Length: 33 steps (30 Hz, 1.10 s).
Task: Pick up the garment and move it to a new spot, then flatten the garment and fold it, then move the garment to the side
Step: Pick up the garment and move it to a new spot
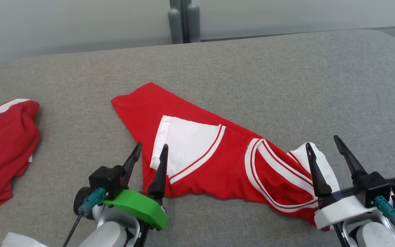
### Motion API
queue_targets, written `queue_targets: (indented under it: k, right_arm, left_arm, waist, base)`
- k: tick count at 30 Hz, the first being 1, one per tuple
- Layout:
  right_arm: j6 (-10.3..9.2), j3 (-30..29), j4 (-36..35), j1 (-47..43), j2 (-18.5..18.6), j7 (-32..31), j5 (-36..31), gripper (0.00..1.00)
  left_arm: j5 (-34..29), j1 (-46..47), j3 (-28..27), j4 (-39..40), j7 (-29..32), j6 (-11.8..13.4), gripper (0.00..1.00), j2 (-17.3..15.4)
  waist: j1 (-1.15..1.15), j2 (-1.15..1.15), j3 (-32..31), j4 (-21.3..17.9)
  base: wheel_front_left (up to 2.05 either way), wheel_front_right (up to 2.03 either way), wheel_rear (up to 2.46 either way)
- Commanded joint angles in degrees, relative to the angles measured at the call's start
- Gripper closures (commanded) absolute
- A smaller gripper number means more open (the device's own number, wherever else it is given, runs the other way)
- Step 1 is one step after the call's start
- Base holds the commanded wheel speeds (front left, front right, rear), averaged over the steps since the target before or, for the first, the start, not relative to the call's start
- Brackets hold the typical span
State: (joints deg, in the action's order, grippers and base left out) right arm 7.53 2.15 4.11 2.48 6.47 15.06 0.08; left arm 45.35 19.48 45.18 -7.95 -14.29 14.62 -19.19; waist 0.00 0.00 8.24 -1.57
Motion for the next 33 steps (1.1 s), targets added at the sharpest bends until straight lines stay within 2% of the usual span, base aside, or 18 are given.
queue_targets:
  k: [1, 5, 7, 8, 12, 21, 25, 33]
  right_arm:
    - [-0.08, -0.77, 0.23, -1.54, 0.38, 0.17, -0.47, 0.0]
    - [-0.08, -1.7, 0.54, -2.63, 0.43, 0.17, -0.77, 0.0]
    - [-0.08, -3.06, 0.76, -3.37, 0.1, 0.17, -0.9, 0.0]
    - [-0.08, -3.06, 0.76, -3.37, 0.1, 0.17, -0.9, 0.0]
    - [-0.08, -5.28, 1.94, -5.01, -0.12, 0.17, -1.9, 0.0]
    - [-0.08, -7.9, 4.79, -8.06, -0.35, 0.17, -2.67, 0.0]
    - [-0.08, -8.19, 5.44, -8.61, -0.27, 0.17, -2.58, 0.0]
    - [-0.08, -8.84, 5.71, -9.02, -0.11, 0.17, -2.29, 0.0]
  left_arm:
    - [-1.16, -2.93, -1.62, -0.03, -0.61, 0.65, 0.0, -1.21]
    - [-1.6, -6.74, -4.67, -0.08, -0.88, 1.22, 0.0, -2.04]
    - [-4.03, -10.65, -9.76, 1.08, -0.94, 1.35, 0.0, -2.51]
    - [-4.03, -10.65, -9.76, 1.08, -0.94, 1.35, 0.0, -2.51]
    - [-7.22, -16.15, -16.53, 1.93, -0.92, -0.2, 0.0, -1.77]
    - [-14.64, -25.35, -29.43, 2.25, -0.94, -6.08, 0.0, 2.48]
    - [-17.79, -27.93, -33.39, 0.23, -0.94, -9.69, 0.0, 4.19]
    - [-21.55, -30.36, -42.05, -2.38, -0.95, -14.67, 0.0, 7.96]
  waist:
    - [0.0, 0.0, -3.01, 3.15]
    - [0.0, 0.0, -4.13, 3.9]
    - [0.0, 0.0, -4.71, 4.19]
    - [0.0, 0.0, -4.71, 4.19]
    - [0.0, 0.0, -5.62, 4.35]
    - [0.0, 0.0, -7.51, 2.91]
    - [0.0, 0.0, -7.84, 2.13]
    - [0.0, 0.0, -8.19, 1.11]
  base:
    - [0.0, 0.0, 0.0]
    - [0.0, 0.0, 0.0]
    - [0.0, 0.0, 0.0]
    - [0.0, 0.0, 0.0]
    - [0.0, 0.0, 0.0]
    - [0.0, 0.0, 0.0]
    - [0.0, 0.0, 0.0]
    - [0.0, 0.0, 0.0]
